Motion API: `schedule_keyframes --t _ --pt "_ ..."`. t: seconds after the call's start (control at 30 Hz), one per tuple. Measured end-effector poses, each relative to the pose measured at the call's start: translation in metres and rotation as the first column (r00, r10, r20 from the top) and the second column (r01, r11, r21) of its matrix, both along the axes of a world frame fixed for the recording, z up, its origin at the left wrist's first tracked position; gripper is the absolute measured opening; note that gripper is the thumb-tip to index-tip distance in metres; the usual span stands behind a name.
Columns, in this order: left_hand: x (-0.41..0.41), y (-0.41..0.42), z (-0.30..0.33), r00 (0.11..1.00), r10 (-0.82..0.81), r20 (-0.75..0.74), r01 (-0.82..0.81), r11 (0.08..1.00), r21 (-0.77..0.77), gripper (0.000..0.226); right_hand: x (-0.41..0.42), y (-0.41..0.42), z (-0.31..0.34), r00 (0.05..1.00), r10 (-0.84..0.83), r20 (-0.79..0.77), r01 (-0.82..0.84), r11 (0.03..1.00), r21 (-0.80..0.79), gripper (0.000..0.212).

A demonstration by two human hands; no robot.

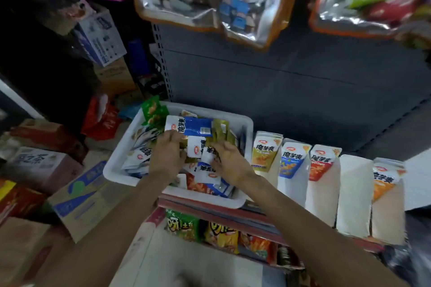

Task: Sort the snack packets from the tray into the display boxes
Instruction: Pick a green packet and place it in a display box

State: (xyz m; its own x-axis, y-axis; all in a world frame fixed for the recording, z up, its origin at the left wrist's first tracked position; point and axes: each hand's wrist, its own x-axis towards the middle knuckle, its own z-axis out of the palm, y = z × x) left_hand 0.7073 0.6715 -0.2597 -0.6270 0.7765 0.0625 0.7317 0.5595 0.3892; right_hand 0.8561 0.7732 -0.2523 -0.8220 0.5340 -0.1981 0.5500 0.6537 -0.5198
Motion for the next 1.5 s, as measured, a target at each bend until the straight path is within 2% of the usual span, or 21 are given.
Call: schedule_keyframes --t 0.13,0.27,0.37,0.47,0.5,0.6,0.77,0.87,0.97,1.07,1.13,1.2,1.23,1.3,1.37,1.4,1.47,1.5 --pt "-0.049 -0.004 0.001 0.996 0.087 0.028 -0.085 0.995 -0.051 0.068 -0.038 -0.010 -0.007 0.998 0.009 0.059 -0.009 1.000 0.012 0.072" --pt "-0.089 0.001 -0.007 0.955 0.183 0.232 -0.165 0.982 -0.094 0.096 -0.071 -0.014 -0.010 0.989 0.025 0.144 -0.034 0.998 0.059 0.077" --pt "-0.112 0.008 -0.008 0.951 0.182 0.249 -0.175 0.983 -0.047 0.103 -0.097 -0.017 -0.008 0.987 0.023 0.157 -0.027 0.999 0.021 0.079" --pt "-0.126 0.013 -0.007 0.953 0.182 0.242 -0.172 0.983 -0.063 0.107 -0.115 -0.021 -0.009 0.973 0.037 0.229 -0.037 0.999 -0.004 0.075" --pt "-0.131 0.014 -0.009 0.943 0.200 0.267 -0.196 0.980 -0.042 0.101 -0.119 -0.023 -0.010 0.966 0.038 0.255 -0.043 0.999 0.014 0.074" --pt "-0.139 0.014 -0.012 0.929 0.192 0.316 -0.236 0.966 0.108 0.060 -0.126 -0.024 -0.009 0.963 0.007 0.269 -0.014 1.000 0.023 0.074" --pt "-0.142 0.015 -0.011 0.972 0.087 0.218 -0.125 0.978 0.168 0.022 -0.129 -0.024 -0.003 0.944 0.024 0.329 -0.049 0.996 0.070 0.066" --pt "-0.142 0.010 -0.007 0.992 0.052 0.116 -0.076 0.974 0.212 0.020 -0.129 -0.024 0.001 0.944 0.029 0.328 -0.043 0.998 0.037 0.065" --pt "-0.133 -0.001 0.006 0.999 0.043 0.025 -0.050 0.895 0.443 0.015 -0.127 -0.019 0.010 0.982 -0.050 0.180 0.079 0.984 -0.161 0.060" --pt "-0.108 -0.010 0.029 0.999 0.030 0.028 -0.041 0.771 0.636 0.009 -0.129 -0.017 0.020 0.949 -0.307 -0.068 0.258 0.884 -0.389 0.058" --pt "-0.088 -0.011 0.039 0.997 -0.030 0.069 -0.024 0.741 0.671 0.011 -0.129 -0.019 0.027 0.897 -0.419 -0.140 0.309 0.822 -0.478 0.062" --pt "-0.069 -0.008 0.046 0.981 -0.088 0.176 -0.057 0.729 0.682 0.014 -0.124 -0.021 0.034 0.844 -0.515 -0.151 0.339 0.729 -0.595 0.069" --pt "-0.060 -0.006 0.049 0.962 -0.104 0.254 -0.098 0.734 0.672 0.015 -0.119 -0.021 0.037 0.806 -0.575 -0.141 0.352 0.656 -0.668 0.072" --pt "-0.043 0.000 0.053 0.914 -0.126 0.385 -0.167 0.749 0.641 0.017 -0.103 -0.018 0.040 0.707 -0.702 -0.086 0.335 0.440 -0.833 0.074" --pt "-0.025 0.007 0.051 0.846 -0.174 0.504 -0.222 0.744 0.630 0.024 -0.081 -0.013 0.041 0.612 -0.789 -0.053 0.245 0.253 -0.936 0.063" --pt "-0.016 0.011 0.050 0.798 -0.200 0.568 -0.259 0.738 0.624 0.027 -0.067 -0.008 0.040 0.566 -0.822 -0.059 0.200 0.207 -0.958 0.052" --pt "0.006 0.021 0.045 0.711 -0.225 0.667 -0.332 0.728 0.600 0.029 -0.035 -0.001 0.041 0.465 -0.878 -0.111 0.123 0.189 -0.974 0.026" --pt "0.018 0.028 0.043 0.677 -0.230 0.699 -0.364 0.721 0.590 0.028 -0.017 0.003 0.043 0.424 -0.894 -0.144 0.098 0.203 -0.974 0.019"
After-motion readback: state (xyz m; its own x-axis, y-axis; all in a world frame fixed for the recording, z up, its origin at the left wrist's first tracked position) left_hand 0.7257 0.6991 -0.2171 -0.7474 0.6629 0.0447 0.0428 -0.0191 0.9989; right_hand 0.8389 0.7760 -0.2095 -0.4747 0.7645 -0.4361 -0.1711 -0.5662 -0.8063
